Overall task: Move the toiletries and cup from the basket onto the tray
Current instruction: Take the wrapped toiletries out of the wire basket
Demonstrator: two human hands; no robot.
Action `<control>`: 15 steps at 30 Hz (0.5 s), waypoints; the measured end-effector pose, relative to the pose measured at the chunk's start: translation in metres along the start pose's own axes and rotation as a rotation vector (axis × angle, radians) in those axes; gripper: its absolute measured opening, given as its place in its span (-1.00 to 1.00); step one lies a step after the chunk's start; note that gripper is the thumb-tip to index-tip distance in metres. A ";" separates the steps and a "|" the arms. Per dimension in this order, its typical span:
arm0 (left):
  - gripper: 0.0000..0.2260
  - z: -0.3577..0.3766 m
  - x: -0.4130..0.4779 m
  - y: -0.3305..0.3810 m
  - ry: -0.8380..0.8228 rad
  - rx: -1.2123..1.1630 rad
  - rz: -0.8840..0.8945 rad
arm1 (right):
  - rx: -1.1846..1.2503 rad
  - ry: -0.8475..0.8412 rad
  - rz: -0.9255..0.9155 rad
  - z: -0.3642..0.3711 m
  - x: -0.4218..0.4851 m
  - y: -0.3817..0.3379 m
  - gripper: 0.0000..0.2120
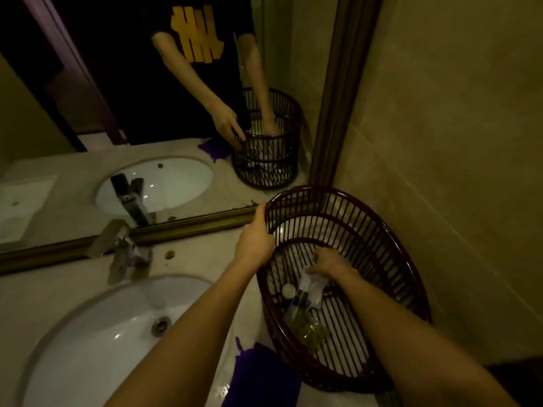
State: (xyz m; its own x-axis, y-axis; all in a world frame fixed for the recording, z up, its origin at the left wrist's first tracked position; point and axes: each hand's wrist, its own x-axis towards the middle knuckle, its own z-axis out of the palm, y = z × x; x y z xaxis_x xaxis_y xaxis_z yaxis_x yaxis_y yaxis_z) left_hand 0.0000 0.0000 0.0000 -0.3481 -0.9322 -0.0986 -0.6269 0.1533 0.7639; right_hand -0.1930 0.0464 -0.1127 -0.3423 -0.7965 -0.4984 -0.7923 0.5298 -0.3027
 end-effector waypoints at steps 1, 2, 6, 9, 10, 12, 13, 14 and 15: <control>-0.39 -0.001 0.000 0.002 -0.001 -0.009 0.002 | -0.040 -0.002 -0.001 0.003 0.002 -0.002 -0.59; -0.38 -0.001 0.000 0.004 0.006 -0.011 0.006 | -0.081 0.015 0.002 0.006 0.002 -0.004 -0.58; -0.34 -0.003 -0.003 0.005 0.001 -0.014 -0.024 | -0.080 0.024 0.019 0.031 0.009 -0.010 -0.69; -0.34 -0.004 -0.005 0.008 0.008 0.006 -0.018 | -0.055 0.079 -0.013 0.035 0.014 -0.010 -0.92; -0.34 -0.003 -0.005 0.009 0.012 0.017 -0.015 | -0.038 0.081 -0.029 0.032 0.015 -0.009 -0.92; -0.33 -0.003 -0.004 0.008 0.016 0.032 -0.015 | 0.021 0.045 -0.080 0.019 0.012 -0.008 -0.87; -0.32 -0.003 -0.003 0.008 0.017 0.040 -0.016 | 0.065 0.008 -0.109 0.010 0.009 -0.007 -0.86; -0.31 -0.003 -0.003 0.008 0.016 0.049 -0.013 | 0.110 -0.022 -0.146 -0.002 0.003 -0.006 -0.86; -0.31 -0.002 -0.003 0.007 0.017 0.057 0.002 | 0.160 -0.032 -0.191 -0.014 -0.005 -0.005 -0.87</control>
State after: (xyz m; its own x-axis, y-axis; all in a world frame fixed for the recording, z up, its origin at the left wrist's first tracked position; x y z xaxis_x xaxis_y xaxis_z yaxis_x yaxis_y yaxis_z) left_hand -0.0025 0.0031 0.0070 -0.3376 -0.9373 -0.0863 -0.6653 0.1727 0.7263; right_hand -0.1943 0.0435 -0.0975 -0.1761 -0.8784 -0.4443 -0.7501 0.4121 -0.5173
